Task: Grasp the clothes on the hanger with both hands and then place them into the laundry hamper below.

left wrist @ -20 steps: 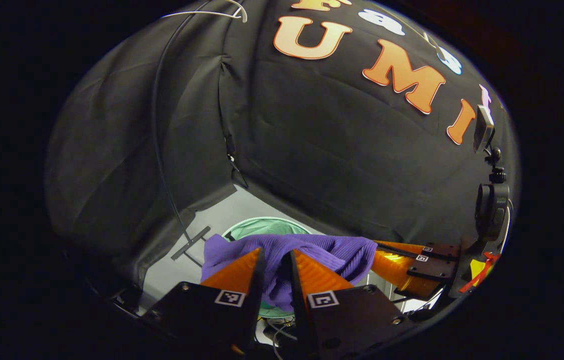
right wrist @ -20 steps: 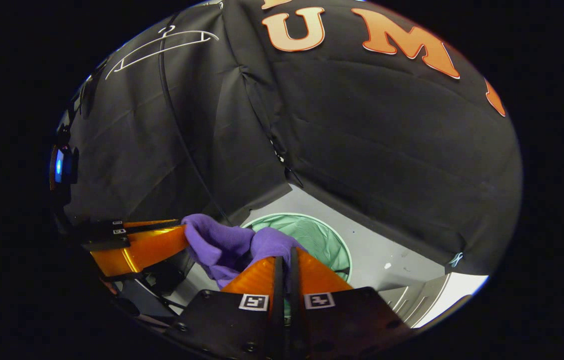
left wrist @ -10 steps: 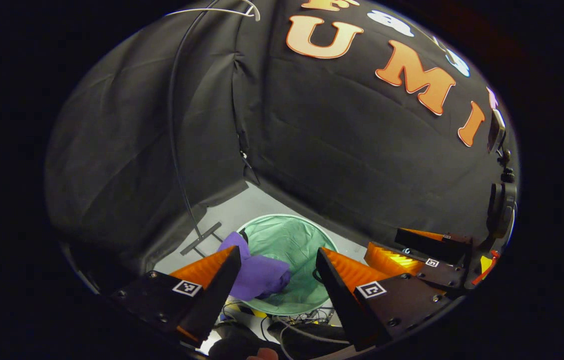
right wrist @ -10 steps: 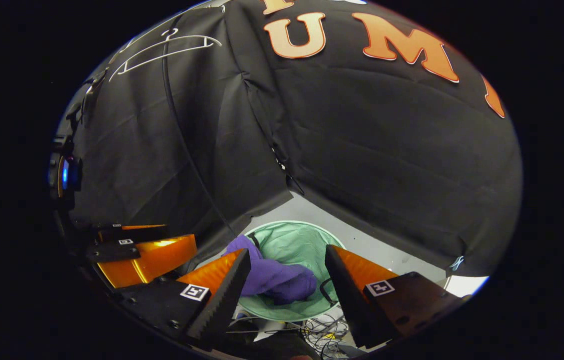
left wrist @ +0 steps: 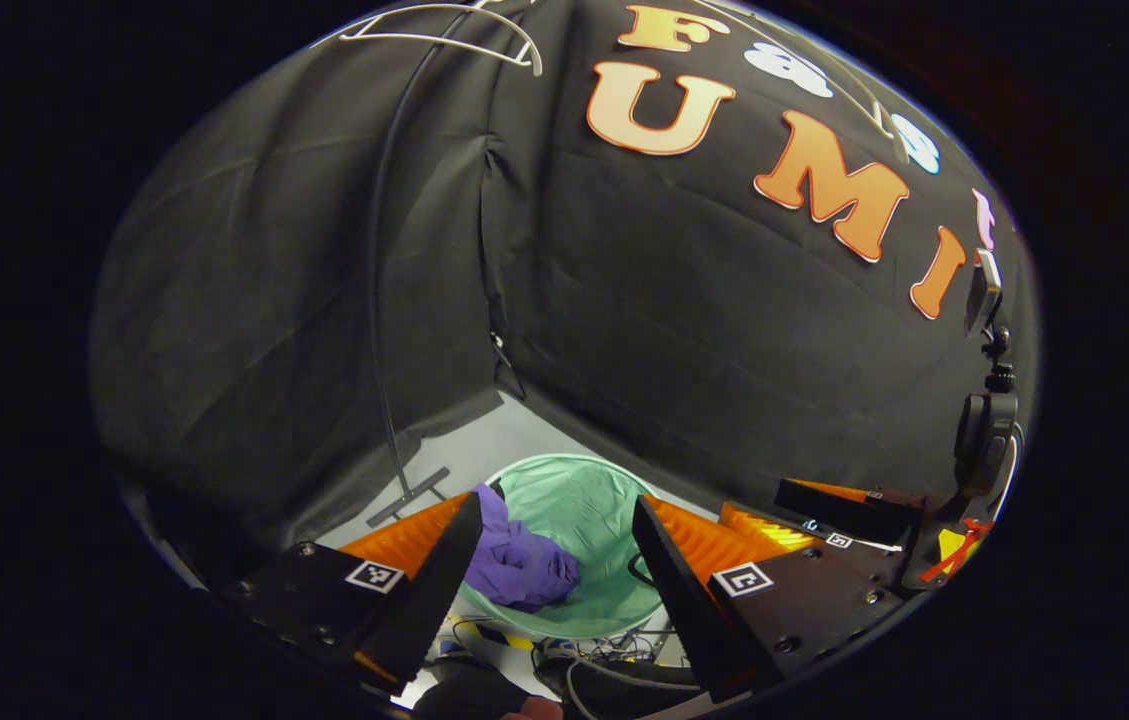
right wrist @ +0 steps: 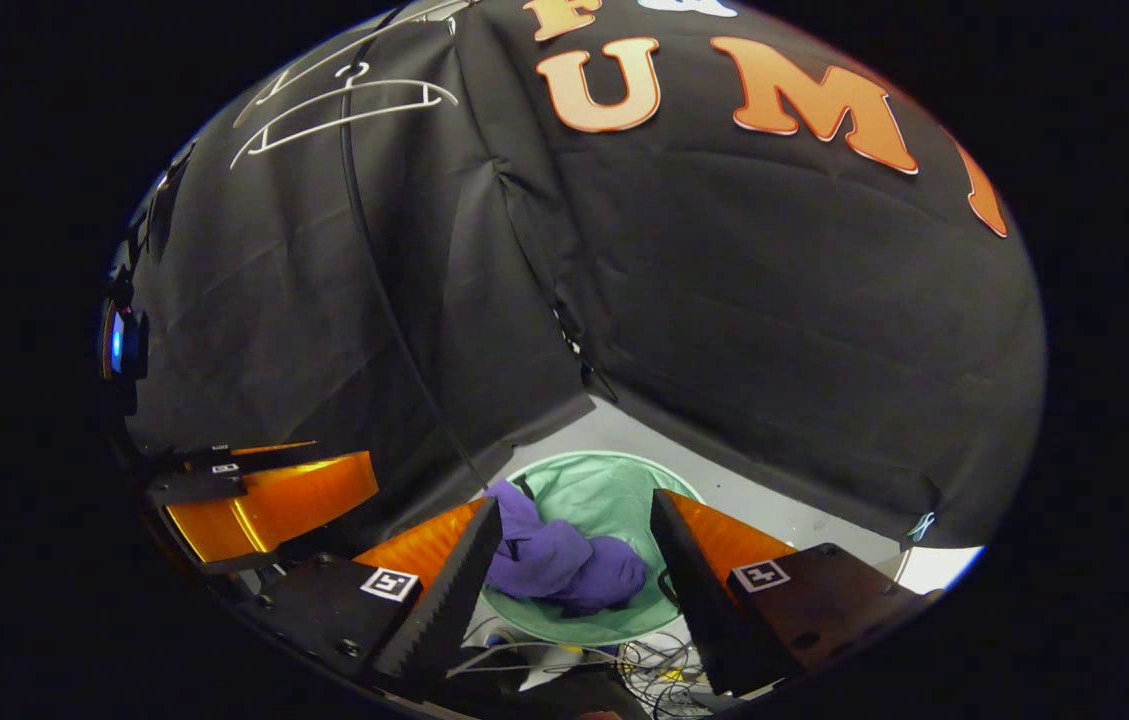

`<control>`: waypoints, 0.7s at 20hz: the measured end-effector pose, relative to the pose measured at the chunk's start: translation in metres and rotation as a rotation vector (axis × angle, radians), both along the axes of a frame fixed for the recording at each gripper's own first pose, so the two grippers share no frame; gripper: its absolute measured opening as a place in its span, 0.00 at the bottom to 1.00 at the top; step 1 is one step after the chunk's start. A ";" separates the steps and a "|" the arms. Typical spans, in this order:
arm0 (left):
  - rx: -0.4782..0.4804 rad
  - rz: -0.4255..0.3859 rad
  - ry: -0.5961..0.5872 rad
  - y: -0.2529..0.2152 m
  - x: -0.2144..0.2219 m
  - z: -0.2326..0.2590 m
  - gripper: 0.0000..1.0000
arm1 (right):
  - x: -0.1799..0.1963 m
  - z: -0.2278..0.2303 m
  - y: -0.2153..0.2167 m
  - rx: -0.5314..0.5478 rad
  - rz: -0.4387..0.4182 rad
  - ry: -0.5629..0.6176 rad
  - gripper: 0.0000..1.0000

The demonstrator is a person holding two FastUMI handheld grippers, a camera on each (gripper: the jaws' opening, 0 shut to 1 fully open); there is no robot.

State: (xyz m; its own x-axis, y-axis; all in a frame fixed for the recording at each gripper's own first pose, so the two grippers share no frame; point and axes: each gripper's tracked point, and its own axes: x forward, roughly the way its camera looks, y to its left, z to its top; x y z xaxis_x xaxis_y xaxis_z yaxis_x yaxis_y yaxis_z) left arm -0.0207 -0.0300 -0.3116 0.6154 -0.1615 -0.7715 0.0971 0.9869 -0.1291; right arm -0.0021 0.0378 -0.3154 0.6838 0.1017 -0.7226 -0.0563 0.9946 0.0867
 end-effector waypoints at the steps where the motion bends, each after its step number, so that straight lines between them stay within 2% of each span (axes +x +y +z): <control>1: -0.005 0.000 -0.016 0.004 0.001 0.008 0.97 | 0.000 0.009 0.002 -0.007 -0.009 -0.022 0.99; 5: -0.031 -0.011 -0.104 0.015 0.015 0.049 0.97 | 0.001 0.051 0.014 -0.024 -0.049 -0.106 0.99; 9: -0.026 -0.060 -0.264 0.026 0.037 0.101 0.96 | 0.003 0.113 0.020 -0.054 -0.131 -0.247 0.98; 11: -0.032 -0.085 -0.343 0.022 0.043 0.131 0.96 | 0.003 0.152 0.021 -0.065 -0.176 -0.336 0.98; 14: -0.081 -0.097 -0.445 0.006 0.046 0.173 0.96 | -0.011 0.202 0.016 -0.097 -0.189 -0.430 0.98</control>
